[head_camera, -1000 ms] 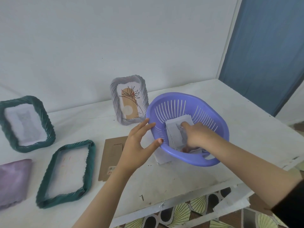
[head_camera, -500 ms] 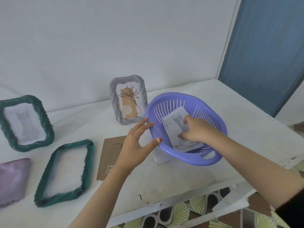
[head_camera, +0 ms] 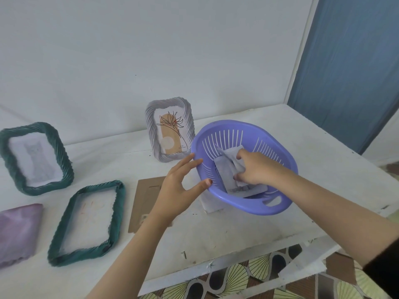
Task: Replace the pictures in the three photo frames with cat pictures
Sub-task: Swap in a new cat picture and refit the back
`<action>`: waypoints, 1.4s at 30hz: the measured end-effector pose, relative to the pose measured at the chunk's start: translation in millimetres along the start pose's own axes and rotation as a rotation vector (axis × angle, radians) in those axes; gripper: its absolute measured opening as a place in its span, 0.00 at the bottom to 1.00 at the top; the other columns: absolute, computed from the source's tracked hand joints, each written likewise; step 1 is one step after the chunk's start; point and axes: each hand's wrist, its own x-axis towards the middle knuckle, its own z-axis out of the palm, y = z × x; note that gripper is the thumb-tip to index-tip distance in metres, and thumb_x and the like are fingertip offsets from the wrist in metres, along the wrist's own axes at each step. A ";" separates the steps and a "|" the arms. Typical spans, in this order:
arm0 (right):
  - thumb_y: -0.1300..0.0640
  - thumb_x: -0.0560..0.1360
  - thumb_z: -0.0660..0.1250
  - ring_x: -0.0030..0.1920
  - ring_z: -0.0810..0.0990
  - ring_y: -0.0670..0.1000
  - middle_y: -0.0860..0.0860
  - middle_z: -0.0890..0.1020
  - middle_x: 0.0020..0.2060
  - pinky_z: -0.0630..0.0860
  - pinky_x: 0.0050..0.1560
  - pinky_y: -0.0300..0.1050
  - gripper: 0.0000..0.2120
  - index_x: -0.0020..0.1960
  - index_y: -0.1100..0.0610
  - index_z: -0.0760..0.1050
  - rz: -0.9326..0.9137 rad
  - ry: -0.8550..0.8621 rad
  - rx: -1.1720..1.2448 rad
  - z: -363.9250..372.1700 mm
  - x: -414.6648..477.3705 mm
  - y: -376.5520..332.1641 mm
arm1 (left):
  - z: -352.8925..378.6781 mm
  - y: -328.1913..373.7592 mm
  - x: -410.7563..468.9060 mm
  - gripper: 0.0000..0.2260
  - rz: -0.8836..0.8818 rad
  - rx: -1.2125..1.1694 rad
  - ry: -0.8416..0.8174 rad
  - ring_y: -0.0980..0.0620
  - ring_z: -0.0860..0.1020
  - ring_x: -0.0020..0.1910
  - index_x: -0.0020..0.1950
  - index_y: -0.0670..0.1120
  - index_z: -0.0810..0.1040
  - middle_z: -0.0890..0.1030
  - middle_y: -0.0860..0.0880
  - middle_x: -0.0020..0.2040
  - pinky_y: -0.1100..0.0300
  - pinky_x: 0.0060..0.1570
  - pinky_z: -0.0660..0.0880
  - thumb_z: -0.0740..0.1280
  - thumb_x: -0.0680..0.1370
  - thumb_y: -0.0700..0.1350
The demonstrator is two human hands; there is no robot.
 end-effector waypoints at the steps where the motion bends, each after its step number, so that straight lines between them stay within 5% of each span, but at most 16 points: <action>1: 0.52 0.74 0.67 0.50 0.76 0.57 0.58 0.76 0.55 0.70 0.43 0.46 0.26 0.67 0.58 0.61 -0.007 0.007 0.033 -1.1 -0.3 2.3 | -0.2 0.2 0.4 0.23 0.000 -0.001 0.000 0.64 0.62 0.69 0.61 0.63 0.71 0.67 0.62 0.69 0.56 0.68 0.62 0.67 0.66 0.62; 8: 0.68 0.74 0.58 0.27 0.66 0.50 0.53 0.68 0.30 0.59 0.26 0.43 0.21 0.64 0.56 0.57 -0.036 0.257 0.158 -1.8 -5.7 14.7 | -0.7 3.6 0.6 0.23 -0.014 -0.005 -0.007 0.64 0.62 0.69 0.61 0.63 0.71 0.67 0.62 0.69 0.58 0.68 0.62 0.68 0.66 0.61; 12: 0.72 0.71 0.54 0.29 0.64 0.51 0.51 0.65 0.32 0.62 0.30 0.45 0.26 0.62 0.48 0.61 -0.158 0.453 0.322 -6.5 -16.4 13.8 | -0.9 5.6 1.0 0.24 0.018 0.016 0.016 0.61 0.63 0.69 0.63 0.64 0.69 0.68 0.58 0.70 0.55 0.68 0.63 0.68 0.67 0.61; 17: 0.72 0.70 0.56 0.36 0.71 0.50 0.40 0.74 0.50 0.66 0.30 0.31 0.22 0.52 0.47 0.70 -0.272 0.532 0.752 -10.2 -37.7 -3.9 | -1.3 23.0 -1.2 0.17 0.069 -0.214 0.070 0.57 0.68 0.67 0.61 0.59 0.73 0.74 0.56 0.64 0.55 0.67 0.64 0.68 0.73 0.54; 20: 0.71 0.71 0.59 0.41 0.72 0.39 0.33 0.74 0.48 0.70 0.38 0.32 0.21 0.51 0.45 0.72 -0.302 0.498 0.962 -4.3 -48.8 -19.9 | -9.1 35.4 -2.0 0.13 -0.018 -0.586 0.077 0.52 0.76 0.60 0.56 0.55 0.77 0.79 0.52 0.59 0.56 0.60 0.71 0.67 0.72 0.51; 24: 0.69 0.72 0.61 0.42 0.74 0.43 0.35 0.75 0.44 0.73 0.40 0.40 0.21 0.50 0.43 0.73 -0.334 0.394 1.050 8.9 -54.9 -40.7 | -27.2 41.2 -6.0 0.10 -0.077 -0.754 0.125 0.51 0.80 0.44 0.51 0.47 0.79 0.82 0.48 0.47 0.58 0.43 0.78 0.67 0.71 0.40; 29: 0.66 0.71 0.66 0.46 0.79 0.50 0.48 0.80 0.50 0.76 0.45 0.44 0.16 0.48 0.44 0.74 -0.386 0.249 1.107 26.9 -49.3 -75.9 | -64.4 25.2 -20.3 0.11 -0.161 -0.613 0.239 0.53 0.76 0.35 0.47 0.47 0.80 0.80 0.46 0.42 0.62 0.35 0.75 0.68 0.67 0.37; 35: 0.65 0.71 0.67 0.39 0.79 0.46 0.45 0.79 0.44 0.78 0.47 0.44 0.12 0.44 0.48 0.77 -0.332 0.209 1.022 60.0 -29.7 -127.6 | -119.9 -14.6 -51.5 0.13 -0.320 -0.358 0.259 0.50 0.75 0.36 0.49 0.49 0.80 0.80 0.50 0.39 0.63 0.35 0.73 0.67 0.73 0.32; 38: 0.65 0.71 0.66 0.35 0.77 0.38 0.45 0.80 0.40 0.73 0.40 0.29 0.11 0.43 0.49 0.78 -0.321 0.164 0.940 80.6 -21.5 -154.1 | -141.7 -37.4 -66.1 0.12 -0.396 -0.145 0.313 0.54 0.74 0.32 0.47 0.53 0.80 0.79 0.50 0.36 0.60 0.39 0.71 0.68 0.73 0.35; 42: 0.65 0.70 0.66 0.30 0.75 0.39 0.48 0.80 0.37 0.71 0.34 0.30 0.09 0.44 0.52 0.79 -0.286 0.112 0.866 106.9 -12.4 -187.7 | -163.3 -55.3 -79.1 0.09 -0.473 0.023 0.389 0.57 0.74 0.33 0.45 0.52 0.79 0.78 0.49 0.38 0.65 0.35 0.67 0.70 0.72 0.38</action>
